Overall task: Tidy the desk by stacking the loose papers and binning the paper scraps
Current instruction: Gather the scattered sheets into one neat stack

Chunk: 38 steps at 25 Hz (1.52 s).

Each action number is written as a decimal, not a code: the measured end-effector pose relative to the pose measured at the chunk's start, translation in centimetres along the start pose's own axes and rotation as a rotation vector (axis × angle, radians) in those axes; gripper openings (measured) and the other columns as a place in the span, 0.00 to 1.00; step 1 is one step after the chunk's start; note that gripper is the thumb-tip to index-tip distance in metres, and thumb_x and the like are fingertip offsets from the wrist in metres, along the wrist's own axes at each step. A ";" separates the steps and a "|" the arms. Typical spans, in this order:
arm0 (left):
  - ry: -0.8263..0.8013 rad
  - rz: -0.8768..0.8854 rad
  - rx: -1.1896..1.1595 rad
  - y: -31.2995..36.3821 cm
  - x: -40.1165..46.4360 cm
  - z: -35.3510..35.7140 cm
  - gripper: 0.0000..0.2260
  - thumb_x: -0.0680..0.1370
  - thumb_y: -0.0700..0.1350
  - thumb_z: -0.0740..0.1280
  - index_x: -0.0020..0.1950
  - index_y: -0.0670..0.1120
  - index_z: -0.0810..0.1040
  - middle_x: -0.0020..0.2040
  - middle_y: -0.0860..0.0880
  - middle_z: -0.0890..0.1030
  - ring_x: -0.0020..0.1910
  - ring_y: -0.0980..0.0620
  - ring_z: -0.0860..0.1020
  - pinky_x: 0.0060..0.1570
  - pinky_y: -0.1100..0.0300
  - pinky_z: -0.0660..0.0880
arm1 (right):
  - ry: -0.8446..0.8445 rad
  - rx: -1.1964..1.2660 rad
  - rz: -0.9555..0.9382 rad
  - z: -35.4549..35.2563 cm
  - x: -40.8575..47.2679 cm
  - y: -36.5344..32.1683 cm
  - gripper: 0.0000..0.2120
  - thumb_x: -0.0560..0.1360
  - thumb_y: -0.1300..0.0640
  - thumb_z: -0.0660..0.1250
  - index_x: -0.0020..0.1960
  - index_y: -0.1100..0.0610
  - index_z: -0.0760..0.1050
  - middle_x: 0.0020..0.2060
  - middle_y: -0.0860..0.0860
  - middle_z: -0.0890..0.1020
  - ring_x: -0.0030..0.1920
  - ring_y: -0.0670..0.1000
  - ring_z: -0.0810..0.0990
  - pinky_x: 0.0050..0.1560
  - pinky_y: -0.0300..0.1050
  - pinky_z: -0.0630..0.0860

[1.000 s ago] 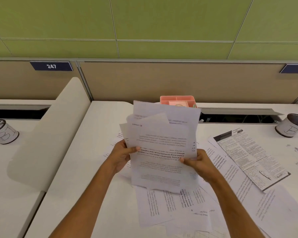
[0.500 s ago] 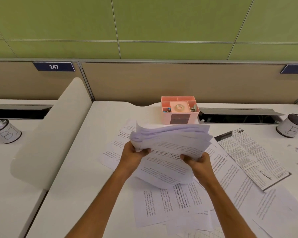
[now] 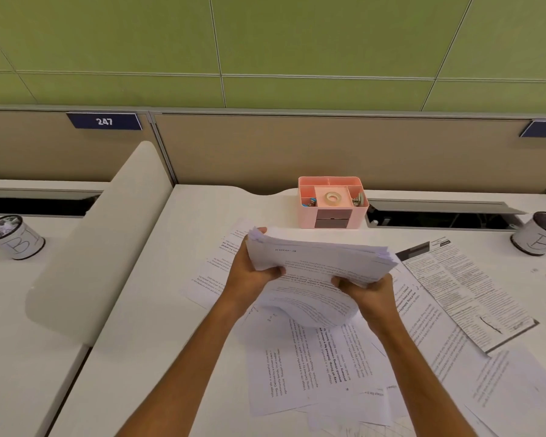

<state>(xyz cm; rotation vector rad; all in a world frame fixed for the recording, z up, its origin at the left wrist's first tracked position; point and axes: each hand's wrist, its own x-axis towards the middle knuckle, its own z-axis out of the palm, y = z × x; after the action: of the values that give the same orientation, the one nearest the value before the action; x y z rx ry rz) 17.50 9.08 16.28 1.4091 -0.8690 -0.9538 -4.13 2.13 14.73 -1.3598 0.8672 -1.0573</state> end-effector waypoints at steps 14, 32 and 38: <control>-0.108 -0.168 0.150 -4.3 0.5 0.5 0.20 0.75 0.36 0.70 0.62 0.54 0.72 0.59 0.50 0.79 0.60 0.49 0.77 0.60 0.52 0.77 | -0.018 -0.081 0.165 -1.0 -0.9 4.7 0.16 0.72 0.60 0.72 0.56 0.48 0.76 0.51 0.46 0.84 0.56 0.50 0.81 0.53 0.55 0.81; 0.066 -0.419 1.262 -13.9 9.2 -11.7 0.41 0.73 0.61 0.69 0.76 0.42 0.56 0.74 0.39 0.62 0.73 0.39 0.61 0.68 0.43 0.64 | 0.257 -0.035 0.199 -9.2 -0.2 5.6 0.15 0.67 0.50 0.75 0.52 0.51 0.79 0.46 0.43 0.86 0.48 0.49 0.85 0.43 0.45 0.83; 0.094 -0.303 1.112 -13.2 8.6 -11.4 0.29 0.67 0.47 0.78 0.63 0.42 0.70 0.57 0.41 0.77 0.57 0.42 0.75 0.52 0.50 0.76 | 0.301 0.017 0.238 -9.6 -1.3 6.4 0.19 0.65 0.52 0.75 0.55 0.53 0.79 0.46 0.44 0.86 0.50 0.51 0.84 0.41 0.43 0.83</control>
<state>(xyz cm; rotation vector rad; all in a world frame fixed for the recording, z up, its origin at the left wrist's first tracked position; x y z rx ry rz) 31.03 6.37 2.55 2.5610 -1.2043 -0.5881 -13.06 -0.34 7.70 -1.0664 1.2075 -1.0930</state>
